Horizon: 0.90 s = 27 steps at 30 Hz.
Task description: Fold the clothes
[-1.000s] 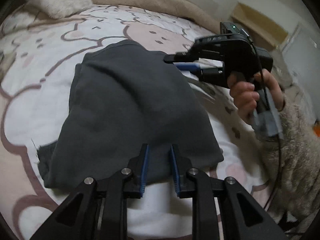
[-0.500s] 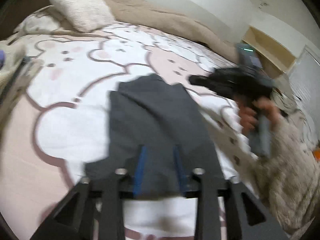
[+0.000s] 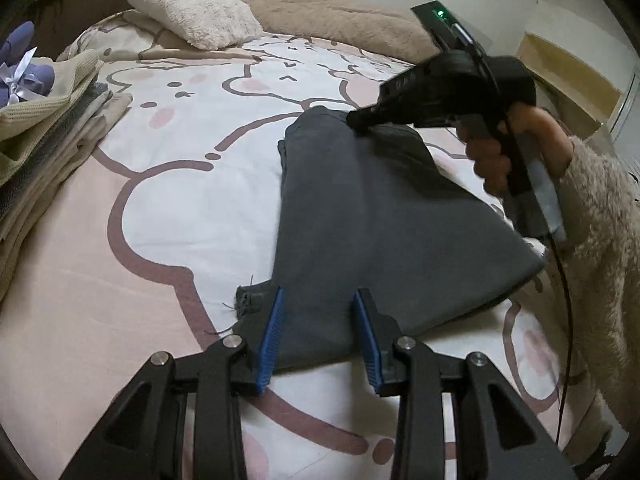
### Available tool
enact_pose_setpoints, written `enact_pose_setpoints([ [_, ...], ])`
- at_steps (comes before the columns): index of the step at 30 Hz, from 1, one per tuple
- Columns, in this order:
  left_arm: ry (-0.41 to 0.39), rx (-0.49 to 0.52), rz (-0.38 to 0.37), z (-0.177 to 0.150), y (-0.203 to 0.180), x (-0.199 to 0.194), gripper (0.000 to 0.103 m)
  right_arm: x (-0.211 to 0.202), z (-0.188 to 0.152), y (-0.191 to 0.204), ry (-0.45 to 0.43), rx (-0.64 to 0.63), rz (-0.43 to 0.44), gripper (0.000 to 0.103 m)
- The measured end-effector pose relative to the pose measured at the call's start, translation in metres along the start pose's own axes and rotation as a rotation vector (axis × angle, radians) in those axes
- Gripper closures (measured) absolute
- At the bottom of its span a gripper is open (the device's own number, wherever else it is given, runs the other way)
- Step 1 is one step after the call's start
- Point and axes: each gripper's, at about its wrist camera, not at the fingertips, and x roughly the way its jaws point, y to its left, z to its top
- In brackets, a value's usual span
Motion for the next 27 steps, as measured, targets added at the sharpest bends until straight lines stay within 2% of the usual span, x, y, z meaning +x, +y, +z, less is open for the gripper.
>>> enact_pose_setpoints([
  [3, 0.000, -0.036, -0.032, 0.006, 0.006, -0.004, 0.068, -0.031, -0.007, -0.003, -0.046, 0.019, -0.002, 0.103],
  [7, -0.029, -0.085, -0.109, 0.035, 0.007, -0.018, 0.068, -0.083, -0.046, 0.004, -0.092, -0.015, 0.047, 0.103],
  [10, -0.048, -0.048, -0.152, 0.068, -0.005, -0.021, 0.068, -0.104, -0.086, 0.011, -0.087, -0.016, 0.113, 0.103],
  [12, -0.034, -0.013, -0.164, 0.087, -0.014, -0.010, 0.068, -0.106, -0.108, 0.019, -0.080, -0.017, 0.138, 0.103],
  [15, 0.016, 0.034, -0.138, 0.105, -0.026, 0.026, 0.068, -0.098, -0.145, 0.031, -0.025, -0.044, 0.129, 0.103],
  [19, 0.078, 0.044, -0.077, 0.113, -0.024, 0.070, 0.068, -0.087, -0.183, 0.028, -0.022, -0.001, 0.130, 0.103],
  [24, 0.015, -0.009, -0.033, 0.115, 0.002, 0.076, 0.068, -0.091, -0.208, 0.029, -0.015, 0.003, 0.144, 0.103],
  [25, -0.002, -0.015, -0.041, 0.115, 0.003, 0.069, 0.068, -0.092, -0.207, 0.030, 0.007, -0.003, 0.152, 0.103],
  [27, -0.030, -0.014, -0.061, 0.110, 0.004, 0.046, 0.068, -0.104, -0.196, 0.026, -0.014, 0.006, 0.175, 0.103],
])
